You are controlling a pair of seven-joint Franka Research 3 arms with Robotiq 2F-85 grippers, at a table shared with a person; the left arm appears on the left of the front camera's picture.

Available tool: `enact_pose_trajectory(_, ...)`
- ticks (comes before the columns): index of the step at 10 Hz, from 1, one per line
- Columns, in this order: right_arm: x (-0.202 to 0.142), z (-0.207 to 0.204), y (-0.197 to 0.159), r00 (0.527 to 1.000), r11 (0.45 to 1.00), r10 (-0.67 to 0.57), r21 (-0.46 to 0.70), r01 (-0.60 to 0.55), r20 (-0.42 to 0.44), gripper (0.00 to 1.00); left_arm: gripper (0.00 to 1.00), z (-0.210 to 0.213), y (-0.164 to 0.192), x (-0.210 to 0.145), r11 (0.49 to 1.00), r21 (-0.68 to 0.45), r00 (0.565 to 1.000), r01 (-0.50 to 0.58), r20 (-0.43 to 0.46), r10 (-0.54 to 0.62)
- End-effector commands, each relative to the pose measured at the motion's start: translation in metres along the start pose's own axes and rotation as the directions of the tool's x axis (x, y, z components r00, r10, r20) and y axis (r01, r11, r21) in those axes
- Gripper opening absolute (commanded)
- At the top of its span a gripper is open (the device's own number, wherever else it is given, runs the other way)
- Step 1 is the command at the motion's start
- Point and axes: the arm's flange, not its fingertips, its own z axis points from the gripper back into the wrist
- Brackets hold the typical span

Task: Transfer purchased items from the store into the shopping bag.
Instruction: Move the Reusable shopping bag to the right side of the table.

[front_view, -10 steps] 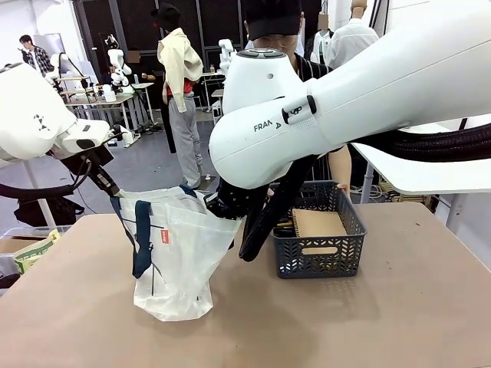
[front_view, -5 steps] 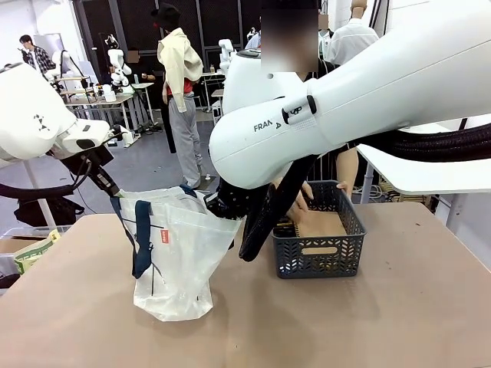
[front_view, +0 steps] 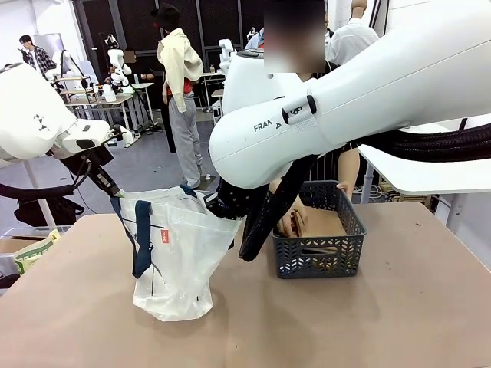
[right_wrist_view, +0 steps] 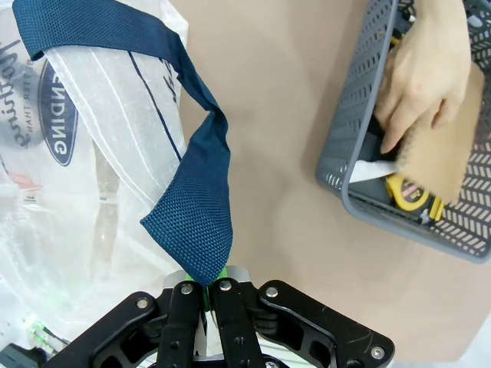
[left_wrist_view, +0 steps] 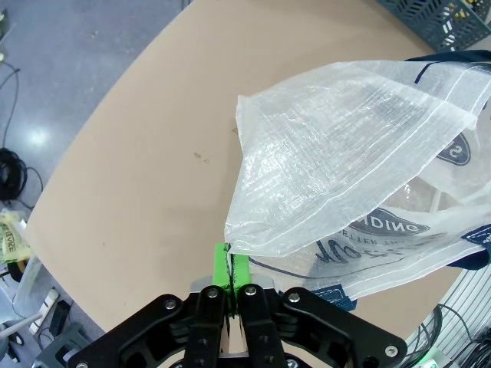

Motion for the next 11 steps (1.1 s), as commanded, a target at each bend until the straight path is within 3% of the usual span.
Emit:
enact_pose_trajectory(1,0.0003,-0.0003,-0.0002,1.0,1.0,-0.007,-0.002,0.007,-0.003,0.0,0.0,0.0035,-0.001,-0.0009,1.0,0.001,1.0,-0.015,-0.004,0.015)
enact_pose_trajectory(11,0.0003,-0.0003,-0.0002,1.0,1.0,-0.007,-0.002,0.007,-0.003,0.0,0.0,0.0035,-0.001,-0.0009,1.0,0.001,1.0,-0.015,-0.004,0.015)
